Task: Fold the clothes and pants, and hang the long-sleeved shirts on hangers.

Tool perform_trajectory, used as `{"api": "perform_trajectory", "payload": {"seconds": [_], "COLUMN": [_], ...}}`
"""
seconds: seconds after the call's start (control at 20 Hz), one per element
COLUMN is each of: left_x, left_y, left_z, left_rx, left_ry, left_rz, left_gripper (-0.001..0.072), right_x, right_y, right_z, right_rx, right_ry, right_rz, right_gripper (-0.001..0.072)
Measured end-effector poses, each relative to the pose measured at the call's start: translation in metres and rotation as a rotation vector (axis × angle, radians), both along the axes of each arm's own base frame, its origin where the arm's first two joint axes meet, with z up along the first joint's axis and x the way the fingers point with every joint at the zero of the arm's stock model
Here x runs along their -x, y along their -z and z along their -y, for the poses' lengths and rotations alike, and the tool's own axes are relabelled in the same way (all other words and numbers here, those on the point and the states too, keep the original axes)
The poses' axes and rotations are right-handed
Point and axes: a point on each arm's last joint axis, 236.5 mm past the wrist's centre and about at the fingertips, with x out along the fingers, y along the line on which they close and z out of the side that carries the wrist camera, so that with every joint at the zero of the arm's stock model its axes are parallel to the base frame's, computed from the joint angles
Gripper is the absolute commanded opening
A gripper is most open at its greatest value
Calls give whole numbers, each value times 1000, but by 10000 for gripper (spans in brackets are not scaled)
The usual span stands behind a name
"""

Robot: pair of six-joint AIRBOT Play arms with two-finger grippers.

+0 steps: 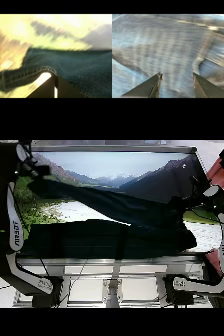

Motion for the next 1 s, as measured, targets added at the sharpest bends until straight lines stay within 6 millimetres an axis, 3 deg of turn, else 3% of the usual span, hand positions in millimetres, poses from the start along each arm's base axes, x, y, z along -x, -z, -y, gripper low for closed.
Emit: {"api": "perform_trajectory", "payload": {"seconds": [0.15, 0.4, 0.8, 0.85, 0.95, 1.0], "left_x": [27, 61, 111, 118, 131, 137], "left_y": [22, 48, 84, 91, 104, 109], "left_z": [-26, -38, -58, -59, -60, -60], "left_rx": [-62, -100, -93, -89, -83, -81], "left_ry": [-33, -28, -79, -84, -86, -81], "left_rz": [-132, -299, -513, -542, -600, -624], "left_gripper": [28, 29, 31, 54, 293, 356], "right_x": [2, 2, -7, -7, -7, -7], "right_y": [0, 2, 34, 41, 53, 57], "right_z": [-1, 3, 39, 41, 46, 49], "right_rx": [-5, 7, 132, 137, 146, 152], "right_ry": [2, 17, 79, 88, 108, 118], "right_rz": [-8, -15, -45, -61, -85, -89], "right_gripper": [435, 435, 435, 434, 434, 434]}}
